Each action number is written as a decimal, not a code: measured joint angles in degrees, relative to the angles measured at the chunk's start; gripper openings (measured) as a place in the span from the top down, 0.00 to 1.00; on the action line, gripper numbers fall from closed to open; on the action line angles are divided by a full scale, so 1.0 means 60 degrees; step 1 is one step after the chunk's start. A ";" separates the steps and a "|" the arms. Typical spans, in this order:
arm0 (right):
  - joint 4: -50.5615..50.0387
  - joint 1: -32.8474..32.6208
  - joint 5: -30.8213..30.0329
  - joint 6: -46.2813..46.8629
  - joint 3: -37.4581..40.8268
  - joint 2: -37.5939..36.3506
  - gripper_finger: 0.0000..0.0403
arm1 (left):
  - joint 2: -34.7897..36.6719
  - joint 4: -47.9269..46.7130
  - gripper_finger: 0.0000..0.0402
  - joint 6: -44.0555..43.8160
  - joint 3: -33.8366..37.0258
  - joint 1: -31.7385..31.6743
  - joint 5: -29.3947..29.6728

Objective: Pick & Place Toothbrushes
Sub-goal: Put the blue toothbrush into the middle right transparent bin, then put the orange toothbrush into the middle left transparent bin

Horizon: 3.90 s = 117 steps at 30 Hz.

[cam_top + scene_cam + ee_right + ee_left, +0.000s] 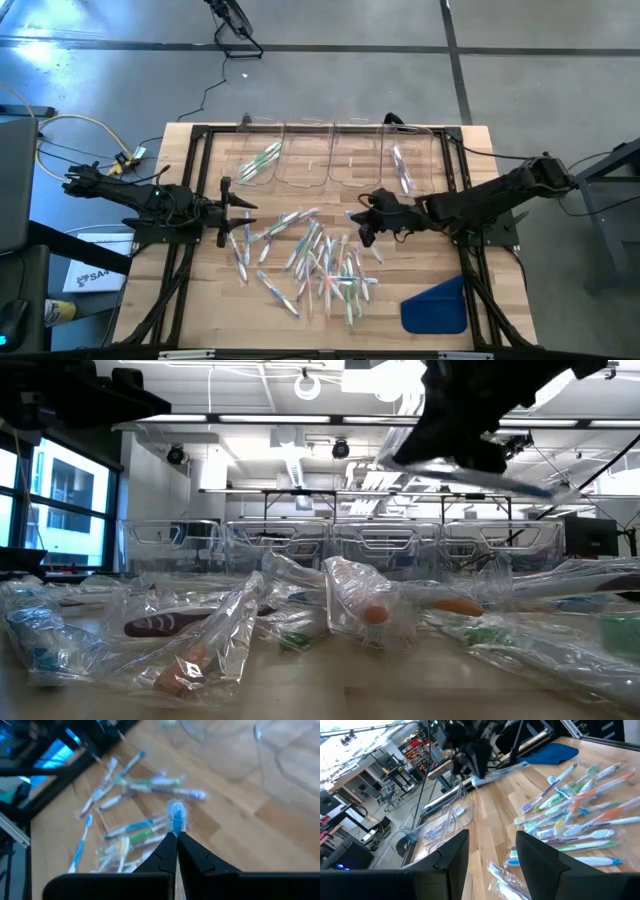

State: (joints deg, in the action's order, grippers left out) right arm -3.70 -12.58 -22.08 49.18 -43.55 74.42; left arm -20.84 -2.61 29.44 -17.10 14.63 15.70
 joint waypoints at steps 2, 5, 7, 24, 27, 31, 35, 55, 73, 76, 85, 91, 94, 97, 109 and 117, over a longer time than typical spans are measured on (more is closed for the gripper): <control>0.0032 0.0000 -0.0211 -0.0231 -0.0002 -0.0318 0.99 | 0.0000 0.0003 0.60 -0.0069 0.0000 0.0002 -0.0003; 0.0019 -0.0004 -0.0531 -0.0560 -0.0004 -0.0786 0.99 | 0.0000 0.0003 0.60 -0.0201 0.0000 0.0000 0.0001; 0.0098 0.0000 -0.0810 -0.0800 -0.0004 -0.1028 0.99 | 0.0000 0.0003 0.60 -0.0206 0.0000 0.0000 -0.0002; 0.1884 0.1158 -0.1408 -0.3040 -0.0007 -0.1717 0.99 | -0.0004 -0.0012 0.60 -0.0213 0.0004 0.0003 0.0001; 0.2087 0.1738 -0.1232 -0.3250 -0.0007 -0.1710 0.99 | -0.0004 -0.0012 0.60 -0.0217 0.0004 0.0002 -0.0001; 0.2399 0.2591 -0.0474 -0.3370 -0.0007 -0.1710 0.99 | -0.0004 -0.0012 0.60 -0.0217 0.0004 0.0000 -0.0003; 0.2827 0.3237 -0.0246 -0.3651 -0.0007 -0.1710 0.99 | 0.0000 -0.0016 0.60 -0.0215 0.0004 0.0000 -0.0001; 0.3886 0.5515 0.0209 -0.4025 -0.0004 -0.0491 0.99 | -0.0004 -0.0016 0.60 -0.0213 0.0004 0.0000 0.0001; 0.5397 0.7046 0.0275 -0.4625 -0.0004 0.2152 0.99 | -0.0004 -0.0023 0.60 -0.0213 0.0004 0.0000 0.0001; 0.5451 0.7275 0.0741 -0.4283 -0.0004 0.2426 0.99 | -0.0004 -0.0023 0.60 -0.0212 0.0004 0.0004 0.0001; 0.4906 0.7632 0.1779 -0.3432 -0.0004 0.3085 0.99 | -0.0004 -0.0026 0.60 -0.0213 0.0004 0.0001 0.0001; 0.4061 0.7614 0.2047 -0.3216 -0.0004 0.3135 0.99 | -0.0003 -0.0030 0.60 -0.0212 0.0004 0.0004 0.0001; 0.3755 0.7655 0.2358 -0.3201 -0.0004 0.3135 0.99 | -0.0004 -0.0030 0.60 -0.0213 0.0004 0.0000 0.0001; 0.3354 0.7679 0.2444 -0.3196 -0.0004 0.3135 0.99 | -0.0004 -0.0030 0.60 -0.0213 0.0004 0.0004 0.0001; 0.3436 0.7679 0.1960 -0.3419 -0.0004 0.3135 0.96 | -0.0004 -0.0031 0.60 -0.0251 0.0004 0.0004 0.0001; 0.3799 0.7675 0.2474 -0.3492 -0.0004 0.3135 0.77 | -0.0004 -0.0099 0.60 -0.0494 0.0004 0.0004 0.0001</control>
State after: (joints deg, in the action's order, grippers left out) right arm 19.09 33.47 -7.23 28.23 -43.57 93.23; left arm -20.86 -3.20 26.48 -17.08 14.66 15.70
